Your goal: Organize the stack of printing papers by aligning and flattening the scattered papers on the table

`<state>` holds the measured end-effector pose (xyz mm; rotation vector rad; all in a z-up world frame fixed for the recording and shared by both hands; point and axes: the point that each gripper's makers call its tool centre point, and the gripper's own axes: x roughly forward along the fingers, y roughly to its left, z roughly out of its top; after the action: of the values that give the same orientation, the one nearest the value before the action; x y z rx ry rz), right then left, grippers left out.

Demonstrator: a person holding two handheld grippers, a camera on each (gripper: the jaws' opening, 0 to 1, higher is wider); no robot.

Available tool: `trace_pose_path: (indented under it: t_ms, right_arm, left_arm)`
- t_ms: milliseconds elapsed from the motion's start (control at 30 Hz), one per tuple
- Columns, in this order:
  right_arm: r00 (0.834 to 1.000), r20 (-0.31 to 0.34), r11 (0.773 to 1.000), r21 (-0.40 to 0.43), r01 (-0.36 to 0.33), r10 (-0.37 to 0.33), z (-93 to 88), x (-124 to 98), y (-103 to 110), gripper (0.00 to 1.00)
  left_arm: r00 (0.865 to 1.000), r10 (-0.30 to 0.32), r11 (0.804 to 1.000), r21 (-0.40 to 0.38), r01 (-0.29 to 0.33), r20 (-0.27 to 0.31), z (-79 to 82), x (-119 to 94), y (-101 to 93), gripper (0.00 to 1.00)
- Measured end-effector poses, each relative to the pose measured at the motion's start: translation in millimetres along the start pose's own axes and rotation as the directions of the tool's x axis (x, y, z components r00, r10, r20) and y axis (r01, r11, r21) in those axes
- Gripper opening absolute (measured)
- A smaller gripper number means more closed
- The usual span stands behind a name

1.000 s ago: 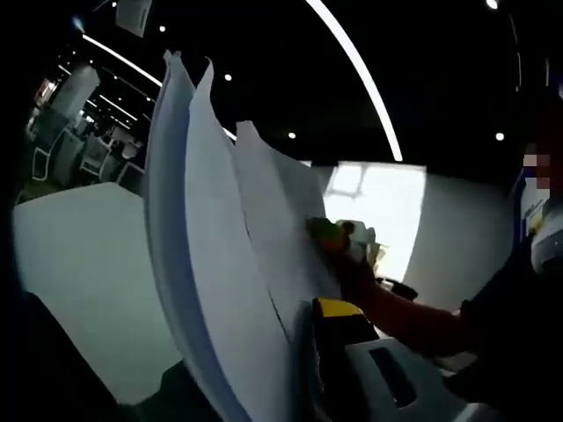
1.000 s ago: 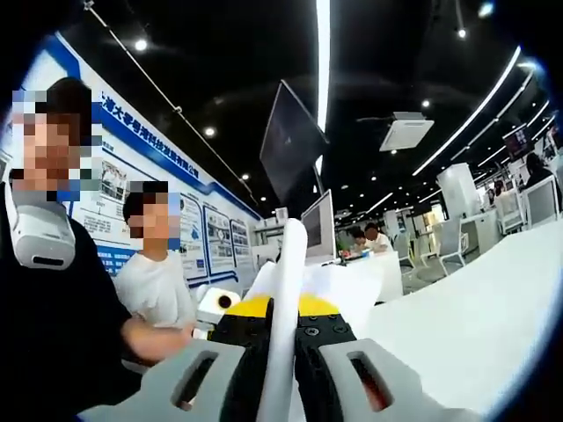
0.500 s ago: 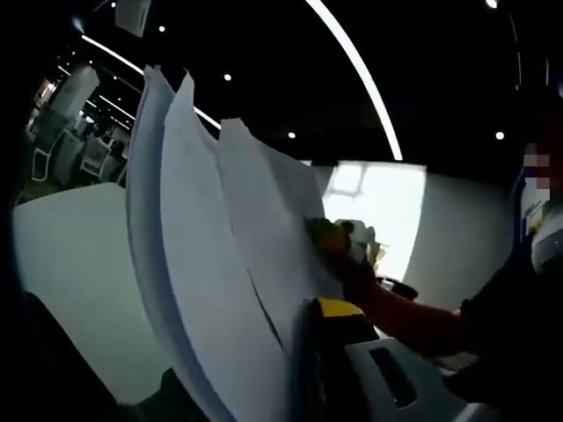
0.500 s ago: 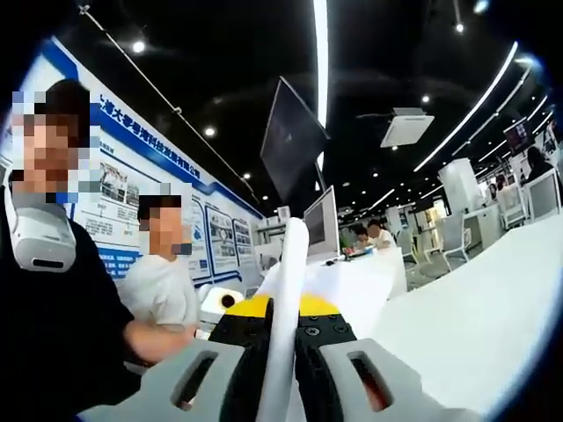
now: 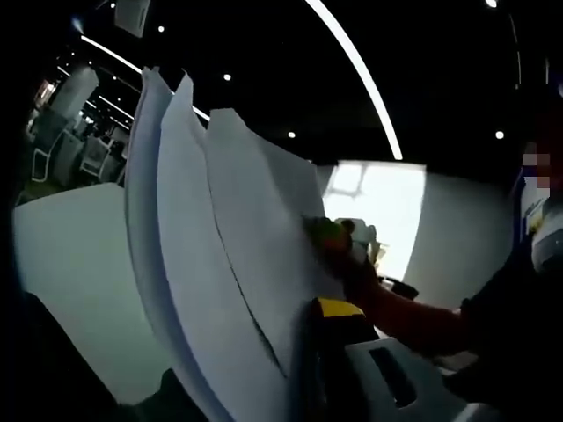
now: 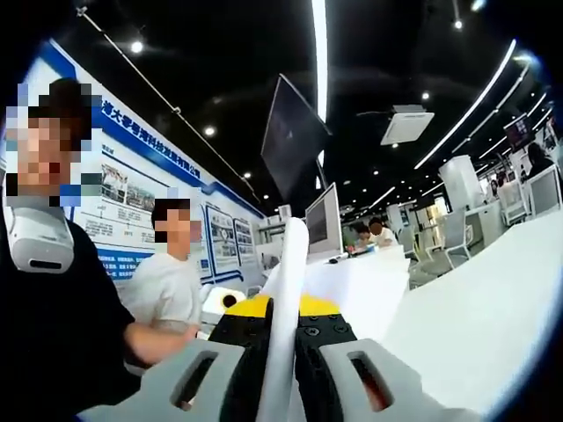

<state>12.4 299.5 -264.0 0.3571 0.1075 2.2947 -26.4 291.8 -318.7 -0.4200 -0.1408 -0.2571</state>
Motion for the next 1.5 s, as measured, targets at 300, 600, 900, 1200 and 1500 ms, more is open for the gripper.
trace_pose_path:
  t_ms: [300,600,900,1200,1500]
  right_arm:
    - [1.0,-0.009,1.0,0.006,-0.003,0.003,-6.5,5.8,1.7,0.05]
    - [1.0,-0.013,1.0,0.01,0.0,0.0,-10.5,11.7,3.9,0.05]
    - [1.0,-0.007,1.0,0.013,0.019,-0.018,-11.7,14.6,1.8,0.05]
    - [0.999,0.023,0.999,-0.024,0.025,-0.024,-3.3,17.4,5.8,0.05]
    - [1.0,0.016,0.999,-0.038,0.009,-0.008,-4.5,19.8,8.7,0.05]
  left_arm:
    - [1.0,-0.001,1.0,-0.001,0.001,0.0,-0.5,0.6,-2.5,0.14]
    - [1.0,-0.002,1.0,0.0,0.002,0.0,-0.7,0.9,-3.7,0.14]
    - [1.0,0.0,1.0,0.0,0.0,-0.001,-0.7,0.8,-2.6,0.14]
    - [1.0,0.002,1.0,-0.002,-0.002,-0.002,-0.4,0.8,-0.6,0.14]
    - [1.0,0.002,1.0,-0.001,-0.002,-0.004,-0.1,0.6,2.3,0.14]
